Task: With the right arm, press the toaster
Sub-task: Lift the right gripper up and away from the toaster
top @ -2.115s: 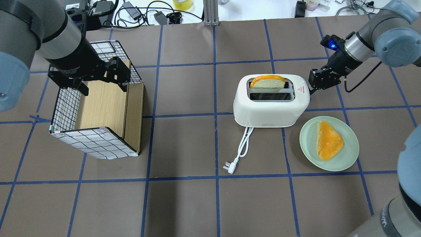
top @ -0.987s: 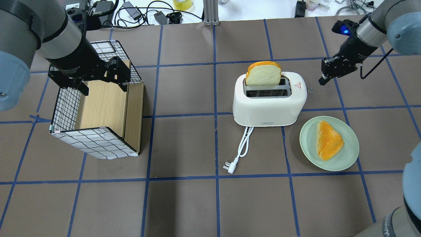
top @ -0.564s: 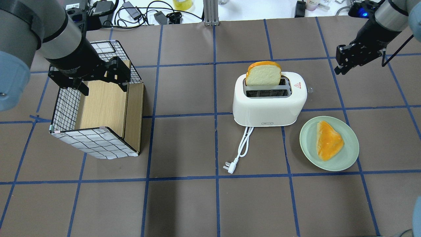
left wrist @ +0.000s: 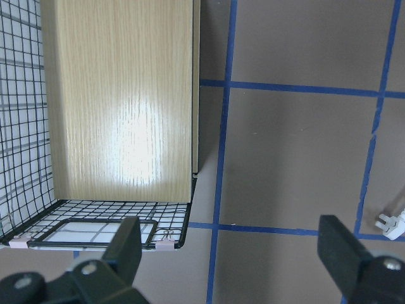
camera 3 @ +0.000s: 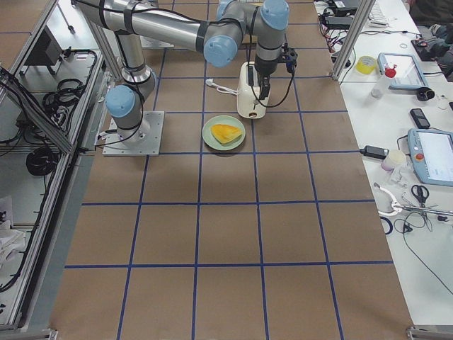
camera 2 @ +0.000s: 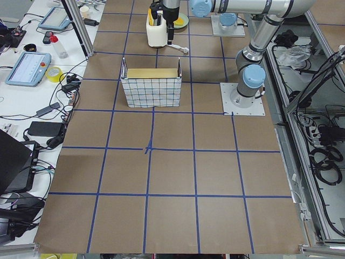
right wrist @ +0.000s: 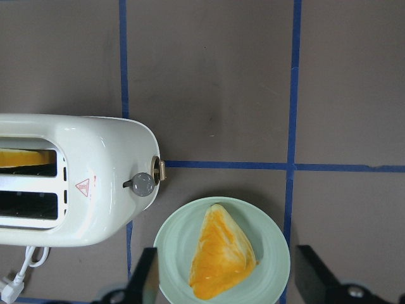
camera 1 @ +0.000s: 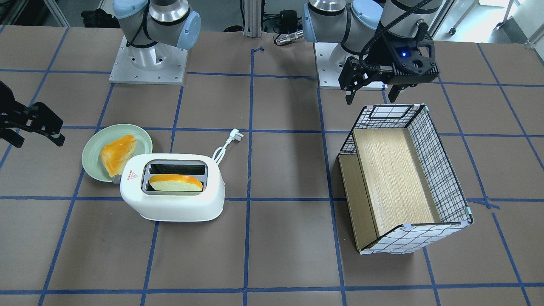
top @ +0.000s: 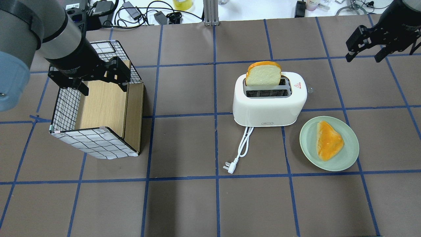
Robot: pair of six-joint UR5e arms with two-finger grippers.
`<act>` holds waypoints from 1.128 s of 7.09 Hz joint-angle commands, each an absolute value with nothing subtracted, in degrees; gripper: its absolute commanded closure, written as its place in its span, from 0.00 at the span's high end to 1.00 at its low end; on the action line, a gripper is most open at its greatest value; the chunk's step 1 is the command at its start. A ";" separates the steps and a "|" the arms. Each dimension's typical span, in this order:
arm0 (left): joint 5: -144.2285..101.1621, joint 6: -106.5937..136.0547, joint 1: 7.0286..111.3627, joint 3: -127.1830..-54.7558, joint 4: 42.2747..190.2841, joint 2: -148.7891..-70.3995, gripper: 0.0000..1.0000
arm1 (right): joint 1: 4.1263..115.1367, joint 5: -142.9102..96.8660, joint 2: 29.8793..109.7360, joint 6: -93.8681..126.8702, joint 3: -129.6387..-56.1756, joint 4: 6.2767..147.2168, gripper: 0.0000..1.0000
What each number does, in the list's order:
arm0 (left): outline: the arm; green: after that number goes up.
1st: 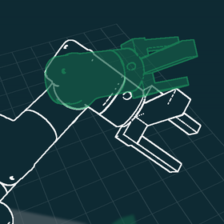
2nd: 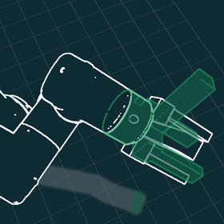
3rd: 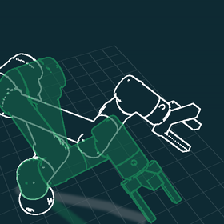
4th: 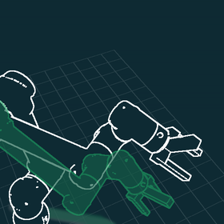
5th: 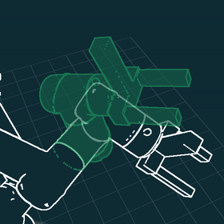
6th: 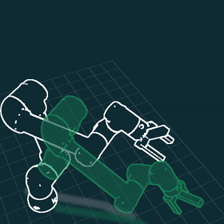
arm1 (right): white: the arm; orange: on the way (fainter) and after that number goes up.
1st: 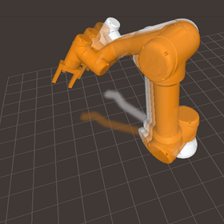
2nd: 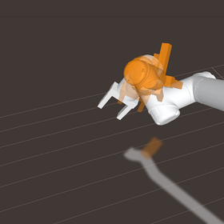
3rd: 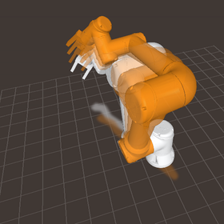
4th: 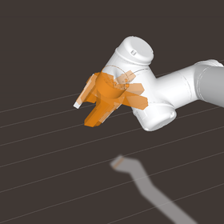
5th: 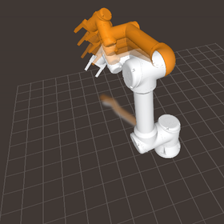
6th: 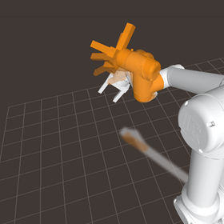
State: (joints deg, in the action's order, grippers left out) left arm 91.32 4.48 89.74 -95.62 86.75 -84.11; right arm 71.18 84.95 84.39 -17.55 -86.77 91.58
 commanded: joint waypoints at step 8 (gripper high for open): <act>91.32 4.48 89.74 -95.62 86.75 -84.11 1.00 | 89.03 92.37 86.75 5.89 -84.46 90.79 1.00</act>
